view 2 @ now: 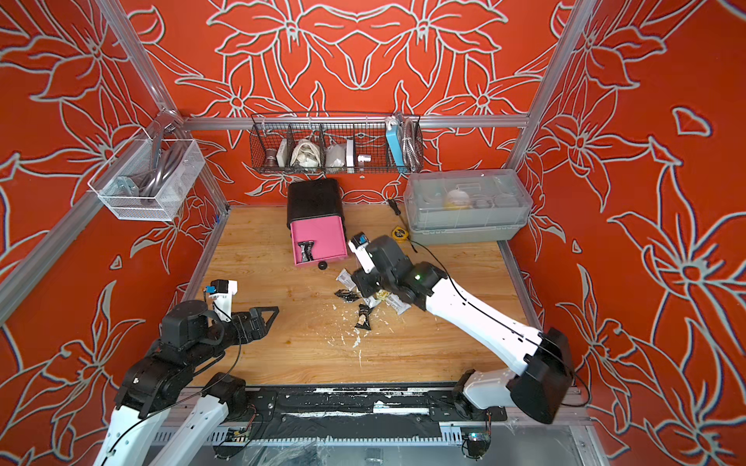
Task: Place the cookies into the drawer by color
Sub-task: Pick up the cookie at the center of the board.
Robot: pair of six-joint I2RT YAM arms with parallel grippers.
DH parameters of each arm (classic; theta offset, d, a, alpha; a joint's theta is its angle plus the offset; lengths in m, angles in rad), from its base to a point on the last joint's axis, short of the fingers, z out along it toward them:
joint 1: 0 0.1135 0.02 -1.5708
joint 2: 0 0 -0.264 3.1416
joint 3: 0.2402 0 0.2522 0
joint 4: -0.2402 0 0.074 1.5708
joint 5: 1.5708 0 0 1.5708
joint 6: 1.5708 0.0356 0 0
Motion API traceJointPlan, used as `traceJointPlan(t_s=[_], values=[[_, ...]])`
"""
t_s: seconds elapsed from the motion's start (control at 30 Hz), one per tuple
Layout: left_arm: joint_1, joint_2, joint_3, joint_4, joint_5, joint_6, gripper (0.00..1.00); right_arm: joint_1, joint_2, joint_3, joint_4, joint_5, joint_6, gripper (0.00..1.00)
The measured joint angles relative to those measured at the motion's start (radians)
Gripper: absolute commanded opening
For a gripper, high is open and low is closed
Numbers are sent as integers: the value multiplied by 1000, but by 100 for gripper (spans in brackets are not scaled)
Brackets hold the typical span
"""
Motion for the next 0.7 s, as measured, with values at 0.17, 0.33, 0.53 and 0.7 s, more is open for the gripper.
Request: traceJointPlan(t_s=[0.17, 0.33, 0.53, 0.7], values=[[0, 0, 0, 4, 2, 0, 99, 0, -135, -289, 6, 11, 115, 39], [0, 0, 0, 5, 4, 0, 99, 0, -188, -442, 78, -23, 214, 43], [0, 0, 0, 5, 3, 0, 99, 0, -63, -458, 220, -74, 279, 50], [0, 2, 0, 5, 3, 0, 99, 0, 91, -433, 298, -122, 294, 50]])
